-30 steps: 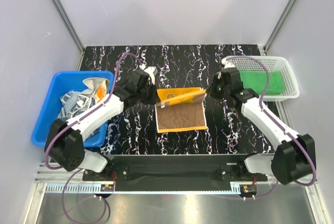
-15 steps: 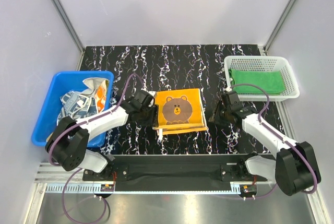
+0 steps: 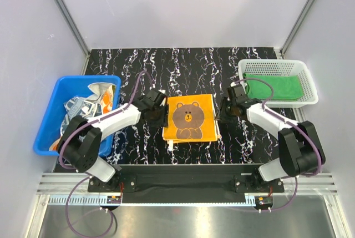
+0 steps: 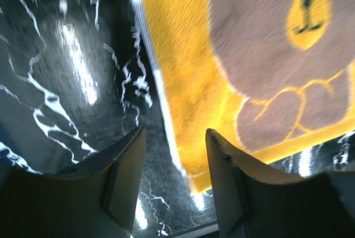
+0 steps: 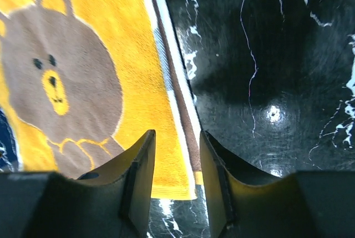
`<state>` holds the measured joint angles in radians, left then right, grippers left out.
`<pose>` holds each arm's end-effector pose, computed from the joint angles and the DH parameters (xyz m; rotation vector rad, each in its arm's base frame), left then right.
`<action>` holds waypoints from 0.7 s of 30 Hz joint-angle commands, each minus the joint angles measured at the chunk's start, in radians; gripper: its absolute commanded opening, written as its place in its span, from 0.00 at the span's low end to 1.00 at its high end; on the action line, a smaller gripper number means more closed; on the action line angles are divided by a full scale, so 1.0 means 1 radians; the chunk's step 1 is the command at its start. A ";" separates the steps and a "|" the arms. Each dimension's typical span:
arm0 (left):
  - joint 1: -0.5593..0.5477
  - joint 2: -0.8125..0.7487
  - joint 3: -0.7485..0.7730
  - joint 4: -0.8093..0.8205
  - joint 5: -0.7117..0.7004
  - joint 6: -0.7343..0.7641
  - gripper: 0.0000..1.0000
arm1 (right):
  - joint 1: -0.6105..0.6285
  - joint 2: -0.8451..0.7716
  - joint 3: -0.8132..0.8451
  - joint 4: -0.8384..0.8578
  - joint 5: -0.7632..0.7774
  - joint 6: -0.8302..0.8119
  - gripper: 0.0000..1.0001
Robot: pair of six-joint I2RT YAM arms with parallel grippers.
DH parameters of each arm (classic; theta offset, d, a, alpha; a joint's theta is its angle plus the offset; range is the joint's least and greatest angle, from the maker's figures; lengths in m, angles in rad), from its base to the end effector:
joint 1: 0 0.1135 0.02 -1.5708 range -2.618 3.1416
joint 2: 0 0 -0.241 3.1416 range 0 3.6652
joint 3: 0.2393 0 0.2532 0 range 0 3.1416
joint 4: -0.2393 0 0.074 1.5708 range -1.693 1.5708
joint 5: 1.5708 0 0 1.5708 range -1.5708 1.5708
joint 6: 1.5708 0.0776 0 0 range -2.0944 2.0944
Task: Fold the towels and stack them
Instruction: Fold the towel
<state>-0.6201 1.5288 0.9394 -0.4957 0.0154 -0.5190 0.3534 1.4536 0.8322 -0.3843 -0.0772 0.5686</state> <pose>0.2585 -0.1861 0.1334 0.1424 2.7117 -0.3804 0.2867 0.1121 0.1306 0.2537 2.6239 0.4316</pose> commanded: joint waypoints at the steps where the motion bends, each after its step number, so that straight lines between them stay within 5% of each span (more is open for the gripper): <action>1: 0.011 -0.007 -0.011 0.046 0.003 -0.027 0.52 | 0.006 0.013 -0.008 0.065 -0.041 -0.053 0.43; 10: 0.275 0.129 0.168 0.075 0.099 0.045 0.48 | -0.001 0.192 0.237 0.107 -0.045 -0.212 0.45; 21: 0.312 0.336 0.421 0.108 0.224 0.120 0.48 | -0.067 0.450 0.535 0.022 -0.148 -0.326 0.43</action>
<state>-0.3061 1.8282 1.2911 -0.4267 0.1745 -0.4404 0.3000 1.8839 1.3052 -0.3401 -0.1692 0.3080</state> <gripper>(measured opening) 0.481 0.438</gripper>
